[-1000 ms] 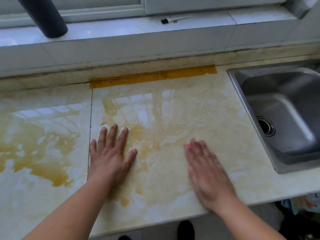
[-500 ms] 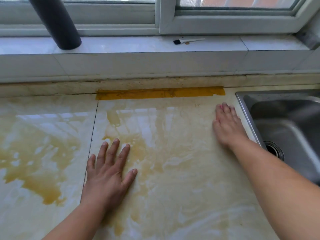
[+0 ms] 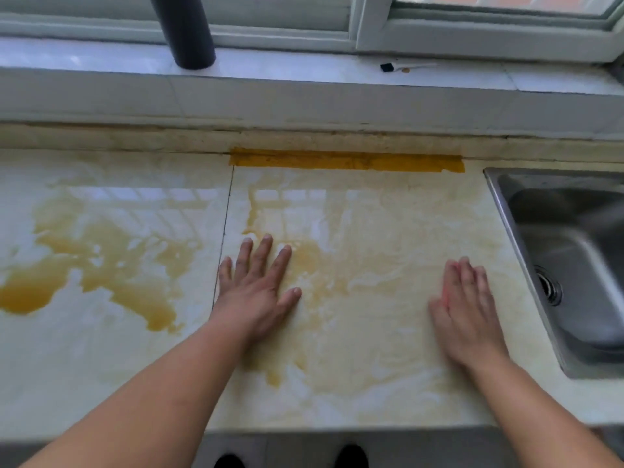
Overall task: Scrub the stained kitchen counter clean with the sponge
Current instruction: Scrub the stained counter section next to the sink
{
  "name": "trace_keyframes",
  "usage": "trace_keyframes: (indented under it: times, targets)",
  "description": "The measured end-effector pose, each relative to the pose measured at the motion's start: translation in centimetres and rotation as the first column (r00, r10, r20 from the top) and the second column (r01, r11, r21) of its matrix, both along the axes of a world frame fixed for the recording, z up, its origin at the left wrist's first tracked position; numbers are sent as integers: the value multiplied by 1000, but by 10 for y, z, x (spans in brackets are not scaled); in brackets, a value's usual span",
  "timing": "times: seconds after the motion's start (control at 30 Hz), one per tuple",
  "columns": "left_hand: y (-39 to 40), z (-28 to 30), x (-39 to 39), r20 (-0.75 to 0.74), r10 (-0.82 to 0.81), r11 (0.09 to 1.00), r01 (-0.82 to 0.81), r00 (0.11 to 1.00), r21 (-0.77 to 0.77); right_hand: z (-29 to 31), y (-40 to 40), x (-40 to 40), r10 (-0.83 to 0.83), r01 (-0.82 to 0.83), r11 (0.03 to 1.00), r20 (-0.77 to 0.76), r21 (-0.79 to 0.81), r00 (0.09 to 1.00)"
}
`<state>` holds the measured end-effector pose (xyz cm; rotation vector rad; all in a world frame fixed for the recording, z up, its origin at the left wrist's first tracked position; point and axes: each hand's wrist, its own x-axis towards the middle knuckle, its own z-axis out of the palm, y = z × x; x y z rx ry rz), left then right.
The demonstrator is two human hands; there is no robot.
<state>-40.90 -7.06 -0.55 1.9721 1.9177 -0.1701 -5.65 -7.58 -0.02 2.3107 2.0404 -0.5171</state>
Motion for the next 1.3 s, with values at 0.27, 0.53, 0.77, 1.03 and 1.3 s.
trace_keyframes:
  times: [0.27,0.53,0.77,1.03,1.3]
  targets:
    - [-12,2,-48,-80,-57,998,58,995,14,0,6,-116,136,-136,991,-36,-3,990]
    - [-25,-8,-78,-61,19,1000,-18,998,21,4,-45,-195,372,-375,927,-103,-9,922]
    - [-28,-17,-82,-55,40,997,-36,998,66,6,-42,-210,420,-422,906,-66,-29,905]
    - [-28,-15,-82,-72,39,997,-34,997,71,7,62,-260,472,-473,881,-92,8,877]
    - [-29,-11,-81,-45,32,997,-29,998,67,14,-29,-194,542,-544,838,-62,-25,838]
